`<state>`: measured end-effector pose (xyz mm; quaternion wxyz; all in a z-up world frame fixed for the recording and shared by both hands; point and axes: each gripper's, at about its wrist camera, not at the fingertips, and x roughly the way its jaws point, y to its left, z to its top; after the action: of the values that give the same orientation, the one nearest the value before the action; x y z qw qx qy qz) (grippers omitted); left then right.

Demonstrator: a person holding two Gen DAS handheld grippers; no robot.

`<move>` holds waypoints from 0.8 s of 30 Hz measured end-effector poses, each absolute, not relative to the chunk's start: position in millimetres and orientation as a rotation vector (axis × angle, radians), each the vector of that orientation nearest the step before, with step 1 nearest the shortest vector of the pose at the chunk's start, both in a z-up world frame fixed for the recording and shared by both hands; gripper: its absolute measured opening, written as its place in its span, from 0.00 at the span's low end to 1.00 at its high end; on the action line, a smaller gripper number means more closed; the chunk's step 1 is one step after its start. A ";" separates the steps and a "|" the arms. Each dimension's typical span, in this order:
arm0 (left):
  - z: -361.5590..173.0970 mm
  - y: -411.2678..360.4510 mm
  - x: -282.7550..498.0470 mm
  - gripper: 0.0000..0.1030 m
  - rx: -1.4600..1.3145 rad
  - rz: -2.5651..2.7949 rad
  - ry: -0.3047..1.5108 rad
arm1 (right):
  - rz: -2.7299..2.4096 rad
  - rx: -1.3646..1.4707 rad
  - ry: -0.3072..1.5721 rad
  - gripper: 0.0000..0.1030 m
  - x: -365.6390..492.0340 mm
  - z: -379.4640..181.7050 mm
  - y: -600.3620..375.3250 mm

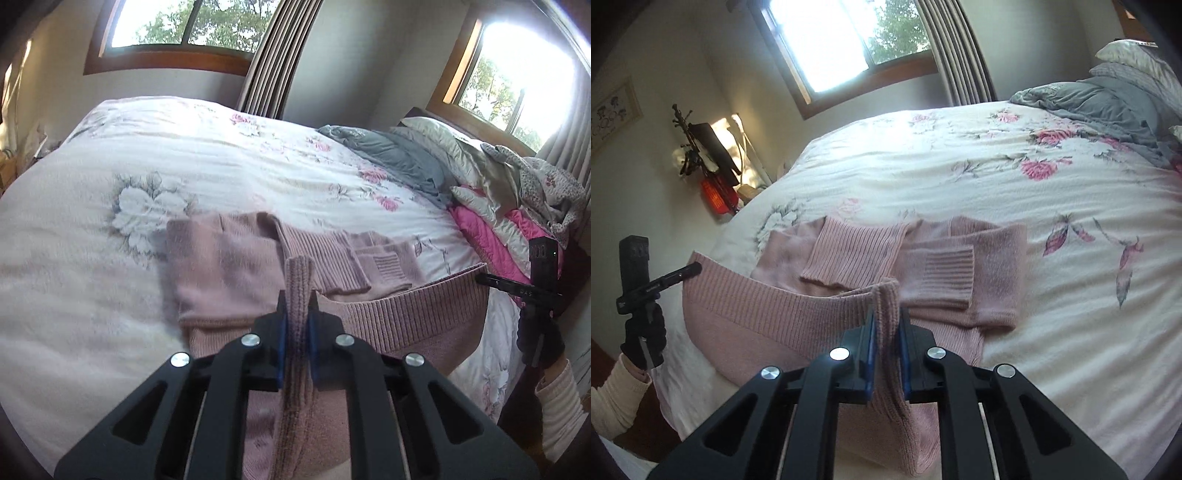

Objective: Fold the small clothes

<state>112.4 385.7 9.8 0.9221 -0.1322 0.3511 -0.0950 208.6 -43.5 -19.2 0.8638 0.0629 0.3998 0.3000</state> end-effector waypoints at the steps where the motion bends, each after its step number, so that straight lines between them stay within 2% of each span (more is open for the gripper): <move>1: 14.3 387.7 121.6 0.08 -0.276 -0.190 0.708 | 0.617 0.148 0.834 0.10 218.1 -14.8 -44.6; 9: 26.5 402.0 213.7 0.08 -0.230 -0.097 0.652 | 0.497 0.204 0.840 0.10 311.0 -3.3 -40.4; 15: -18.4 422.4 280.4 0.08 -0.271 -0.030 0.764 | 0.421 0.257 0.944 0.10 381.5 -42.8 -26.1; 22: -65.7 436.2 305.7 0.10 -0.284 0.011 0.868 | 0.352 0.229 1.042 0.10 408.0 -95.6 -10.0; 23: -70.5 440.4 307.3 0.11 -0.294 0.014 0.884 | 0.341 0.226 1.052 0.11 409.5 -100.6 -10.2; 24: -73.9 443.1 307.8 0.15 -0.300 0.019 0.899 | 0.330 0.225 1.064 0.18 410.3 -104.7 -11.0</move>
<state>307.8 443.1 -73.9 0.8897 -0.1443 0.4330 0.0094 410.3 -11.0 -104.7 0.8429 0.1066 0.5037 0.1563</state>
